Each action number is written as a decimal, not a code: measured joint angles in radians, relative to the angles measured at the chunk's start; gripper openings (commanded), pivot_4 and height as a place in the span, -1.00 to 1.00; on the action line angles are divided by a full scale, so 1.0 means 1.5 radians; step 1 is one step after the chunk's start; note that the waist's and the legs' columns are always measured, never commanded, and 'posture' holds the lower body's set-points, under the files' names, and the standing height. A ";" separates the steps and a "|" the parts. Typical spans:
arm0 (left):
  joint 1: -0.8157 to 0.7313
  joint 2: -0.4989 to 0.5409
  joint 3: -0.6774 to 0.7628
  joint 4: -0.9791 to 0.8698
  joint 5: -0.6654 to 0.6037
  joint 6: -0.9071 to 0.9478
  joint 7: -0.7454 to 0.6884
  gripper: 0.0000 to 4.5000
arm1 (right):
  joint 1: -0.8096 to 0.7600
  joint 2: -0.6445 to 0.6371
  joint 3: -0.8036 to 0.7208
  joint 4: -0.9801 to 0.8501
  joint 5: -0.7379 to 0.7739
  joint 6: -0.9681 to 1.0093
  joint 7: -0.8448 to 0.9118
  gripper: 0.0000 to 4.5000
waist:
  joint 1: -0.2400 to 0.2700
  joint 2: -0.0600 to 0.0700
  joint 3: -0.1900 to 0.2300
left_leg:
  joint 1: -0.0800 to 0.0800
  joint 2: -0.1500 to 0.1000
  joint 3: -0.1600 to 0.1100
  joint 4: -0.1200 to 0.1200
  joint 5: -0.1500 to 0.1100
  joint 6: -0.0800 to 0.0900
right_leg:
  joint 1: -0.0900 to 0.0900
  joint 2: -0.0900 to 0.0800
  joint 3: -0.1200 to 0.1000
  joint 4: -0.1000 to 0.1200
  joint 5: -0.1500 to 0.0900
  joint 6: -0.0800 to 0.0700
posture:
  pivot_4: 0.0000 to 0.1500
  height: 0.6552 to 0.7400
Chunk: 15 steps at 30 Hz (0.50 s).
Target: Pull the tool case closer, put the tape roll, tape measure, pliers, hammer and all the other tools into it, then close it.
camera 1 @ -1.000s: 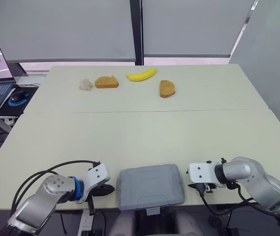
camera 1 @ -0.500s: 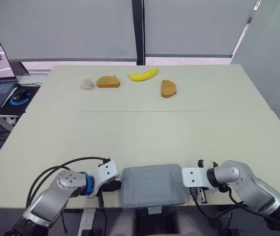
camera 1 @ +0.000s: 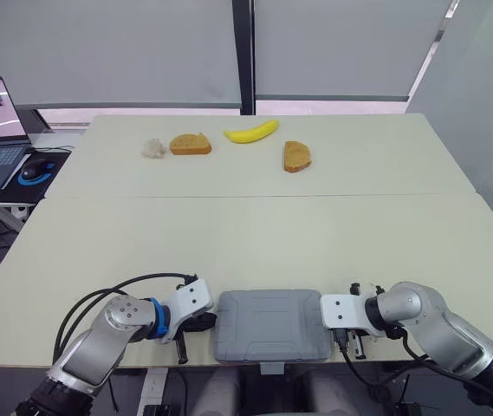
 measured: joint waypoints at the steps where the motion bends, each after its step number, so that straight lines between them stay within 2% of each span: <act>1: 0.000 0.000 0.000 0.000 0.001 -0.001 0.000 -1.00 | 0.000 0.000 0.000 0.000 0.000 0.000 0.000 -0.99 | 0.000 0.000 0.000 | 0.000 0.000 0.000 0.000 0.000 0.000 | 0.000 0.000 0.000 0.000 0.000 0.000 | 1.00 1.00; 8: 0.013 0.006 0.004 -0.001 0.000 -0.020 0.000 -1.00 | 0.004 -0.007 -0.009 -0.011 0.002 0.006 0.001 -0.99 | 0.000 0.000 0.000 | 0.000 0.000 0.000 0.000 0.000 0.000 | 0.000 0.000 0.000 0.000 0.000 0.000 | 1.00 1.00; 12: 0.048 0.069 0.041 0.015 -0.007 -0.075 -0.023 -1.00 | 0.031 -0.065 -0.077 -0.035 0.025 0.013 0.003 -0.99 | -0.001 0.000 0.000 | 0.000 0.000 0.000 0.000 0.000 0.000 | 0.000 0.000 0.000 0.000 0.000 0.000 | 1.00 1.00; 15: 0.050 0.089 0.079 0.028 -0.022 -0.089 -0.037 -1.00 | 0.060 -0.099 -0.132 -0.051 0.048 0.007 0.006 -0.99 | 0.000 0.000 0.000 | 0.000 0.000 0.000 0.000 0.000 0.000 | 0.000 0.000 0.000 0.000 0.000 0.000 | 1.00 1.00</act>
